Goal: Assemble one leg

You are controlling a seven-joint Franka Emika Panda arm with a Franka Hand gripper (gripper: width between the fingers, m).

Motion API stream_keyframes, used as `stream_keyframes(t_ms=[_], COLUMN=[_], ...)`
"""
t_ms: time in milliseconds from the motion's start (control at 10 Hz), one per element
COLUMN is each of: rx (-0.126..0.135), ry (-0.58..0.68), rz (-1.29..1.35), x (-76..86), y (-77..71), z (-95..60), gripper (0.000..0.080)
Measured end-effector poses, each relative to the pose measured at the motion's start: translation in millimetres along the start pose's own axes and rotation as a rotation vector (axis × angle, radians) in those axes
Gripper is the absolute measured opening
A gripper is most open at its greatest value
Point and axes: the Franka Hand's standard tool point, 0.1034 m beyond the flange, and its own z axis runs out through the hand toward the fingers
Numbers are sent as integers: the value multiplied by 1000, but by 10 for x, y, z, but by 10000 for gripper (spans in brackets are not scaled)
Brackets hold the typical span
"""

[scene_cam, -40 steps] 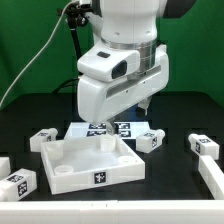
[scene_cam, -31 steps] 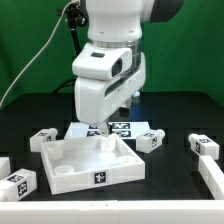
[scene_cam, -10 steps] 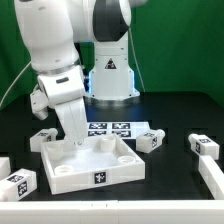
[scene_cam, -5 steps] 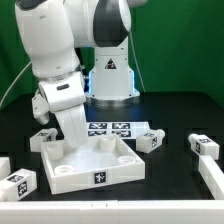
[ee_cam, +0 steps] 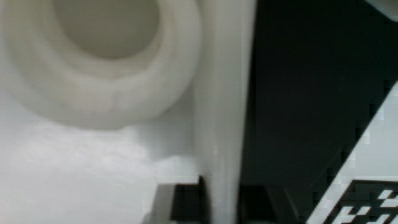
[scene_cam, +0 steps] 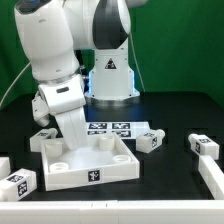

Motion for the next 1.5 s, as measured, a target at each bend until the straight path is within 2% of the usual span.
stream_keyframes(t_ms=[200, 400, 500, 800, 1100, 1500], rx=[-2, -8, -19, -22, -37, -74], ry=[-14, -11, -12, -15, -18, -11], rz=[74, 128, 131, 143, 117, 148], x=[101, 290, 354, 571, 780, 1068], y=[113, 242, 293, 477, 735, 1107], z=[-27, -6, -10, 15, 15, -8], gripper=[58, 58, 58, 58, 58, 58])
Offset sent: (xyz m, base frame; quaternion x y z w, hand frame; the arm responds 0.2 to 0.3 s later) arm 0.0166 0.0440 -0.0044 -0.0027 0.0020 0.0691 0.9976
